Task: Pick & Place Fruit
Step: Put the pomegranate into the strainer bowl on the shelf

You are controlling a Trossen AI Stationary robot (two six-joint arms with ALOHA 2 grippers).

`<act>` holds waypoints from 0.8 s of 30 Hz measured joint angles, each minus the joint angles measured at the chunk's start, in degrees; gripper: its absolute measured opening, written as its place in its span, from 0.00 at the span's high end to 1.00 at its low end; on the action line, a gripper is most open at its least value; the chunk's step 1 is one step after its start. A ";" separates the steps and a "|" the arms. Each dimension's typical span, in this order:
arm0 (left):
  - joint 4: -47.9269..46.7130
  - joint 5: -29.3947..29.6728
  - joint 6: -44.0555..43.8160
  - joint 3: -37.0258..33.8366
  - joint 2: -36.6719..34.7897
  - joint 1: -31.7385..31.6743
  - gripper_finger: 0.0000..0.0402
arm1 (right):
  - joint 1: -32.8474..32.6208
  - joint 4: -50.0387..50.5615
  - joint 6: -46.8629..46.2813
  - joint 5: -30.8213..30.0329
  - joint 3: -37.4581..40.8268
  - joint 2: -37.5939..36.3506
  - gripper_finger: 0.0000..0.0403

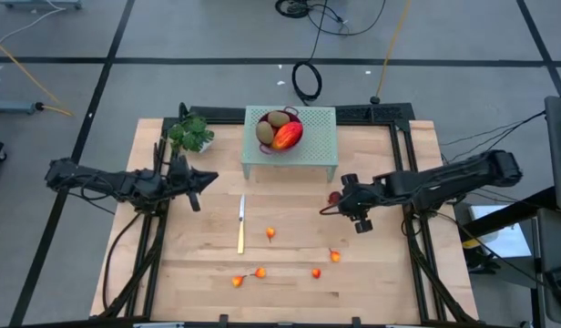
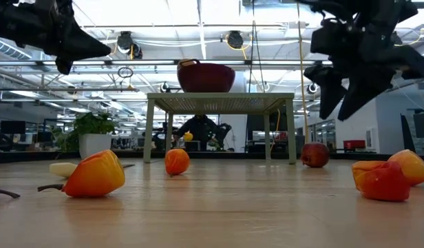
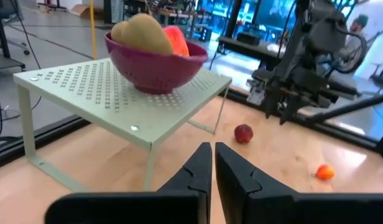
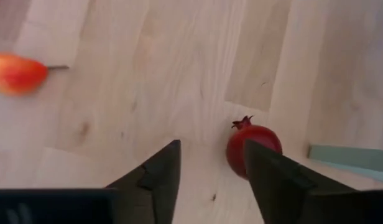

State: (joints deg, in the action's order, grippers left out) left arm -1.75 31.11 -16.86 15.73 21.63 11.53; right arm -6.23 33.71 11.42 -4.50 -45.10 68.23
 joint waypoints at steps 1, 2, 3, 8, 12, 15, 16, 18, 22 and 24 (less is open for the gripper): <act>-0.10 -0.02 0.23 -0.01 0.00 0.19 0.95 | 0.31 -0.02 0.51 0.01 -0.02 0.54 0.55; -0.09 -0.02 0.65 0.00 -0.01 0.31 0.95 | 0.64 -0.02 1.16 0.01 -0.02 1.16 0.53; -0.09 -0.02 1.43 -0.01 -0.02 0.46 0.95 | 0.92 -0.05 1.62 -0.01 -0.02 1.67 0.51; -0.21 -0.02 4.75 -0.01 -0.02 0.99 0.95 | 2.15 -0.94 3.62 -0.80 -0.02 3.82 0.40; -1.60 -0.02 4.68 0.02 -0.02 0.96 0.95 | 3.00 -1.45 4.97 -1.85 -0.07 5.08 0.34; -3.92 -0.03 3.21 0.02 0.00 0.96 0.95 | 3.63 -1.94 6.52 -1.81 -0.07 6.38 0.32; -4.27 -0.04 2.41 0.02 0.00 0.96 0.95 | 3.81 -2.02 7.21 -1.81 -0.07 6.81 0.32; -4.59 -0.07 1.48 0.02 0.00 0.96 0.95 | 4.22 -2.18 8.83 -1.82 -0.07 7.66 0.32; -4.56 -0.07 1.28 0.02 0.00 0.99 0.95 | 5.14 -2.32 11.95 -3.85 -0.07 9.36 0.33; -4.55 -0.07 1.27 0.02 0.00 0.99 0.95 | 5.60 -2.74 12.97 -4.69 -0.07 9.87 0.33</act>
State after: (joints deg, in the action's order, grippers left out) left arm -6.30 31.05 -15.59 15.75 21.63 12.51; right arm -0.63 30.97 24.40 -9.19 -45.17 78.10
